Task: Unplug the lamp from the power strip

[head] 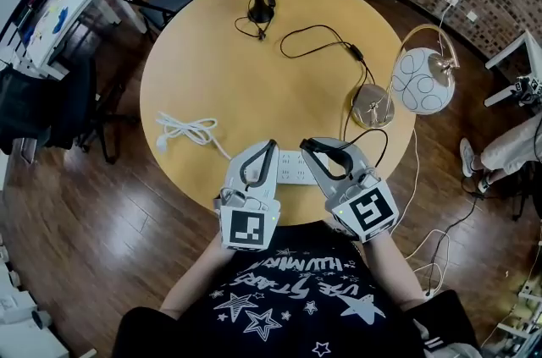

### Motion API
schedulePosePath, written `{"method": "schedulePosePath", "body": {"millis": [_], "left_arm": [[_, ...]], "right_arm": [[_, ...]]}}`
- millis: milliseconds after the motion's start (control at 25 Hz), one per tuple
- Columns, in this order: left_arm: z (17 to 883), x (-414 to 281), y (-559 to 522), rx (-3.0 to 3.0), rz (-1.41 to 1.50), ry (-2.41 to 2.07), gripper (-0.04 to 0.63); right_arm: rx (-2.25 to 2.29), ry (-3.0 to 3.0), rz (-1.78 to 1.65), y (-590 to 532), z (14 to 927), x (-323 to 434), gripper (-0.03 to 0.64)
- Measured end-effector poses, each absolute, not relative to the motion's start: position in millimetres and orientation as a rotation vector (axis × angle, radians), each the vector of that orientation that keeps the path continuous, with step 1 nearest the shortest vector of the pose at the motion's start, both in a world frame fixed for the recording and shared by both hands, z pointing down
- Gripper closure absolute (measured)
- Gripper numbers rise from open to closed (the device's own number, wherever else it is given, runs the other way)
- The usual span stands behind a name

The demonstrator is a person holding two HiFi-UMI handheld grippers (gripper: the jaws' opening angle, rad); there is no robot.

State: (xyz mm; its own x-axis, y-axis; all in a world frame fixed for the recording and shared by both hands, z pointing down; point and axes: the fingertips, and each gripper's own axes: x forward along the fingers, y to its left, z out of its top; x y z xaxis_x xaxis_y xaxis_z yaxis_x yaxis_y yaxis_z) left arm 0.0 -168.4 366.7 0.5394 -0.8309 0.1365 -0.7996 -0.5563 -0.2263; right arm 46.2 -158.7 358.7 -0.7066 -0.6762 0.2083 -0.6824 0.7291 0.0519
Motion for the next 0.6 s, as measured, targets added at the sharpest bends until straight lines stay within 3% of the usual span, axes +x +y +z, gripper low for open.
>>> {"method": "schedulePosePath", "body": {"millis": [600], "left_arm": [[368.8, 1.1, -170.2, -2.637, -0.328, 1.467, 0.591]], "right_arm": [[1.072, -2.72, 0.031, -159.4, 363.8, 47.0, 0.557]]}}
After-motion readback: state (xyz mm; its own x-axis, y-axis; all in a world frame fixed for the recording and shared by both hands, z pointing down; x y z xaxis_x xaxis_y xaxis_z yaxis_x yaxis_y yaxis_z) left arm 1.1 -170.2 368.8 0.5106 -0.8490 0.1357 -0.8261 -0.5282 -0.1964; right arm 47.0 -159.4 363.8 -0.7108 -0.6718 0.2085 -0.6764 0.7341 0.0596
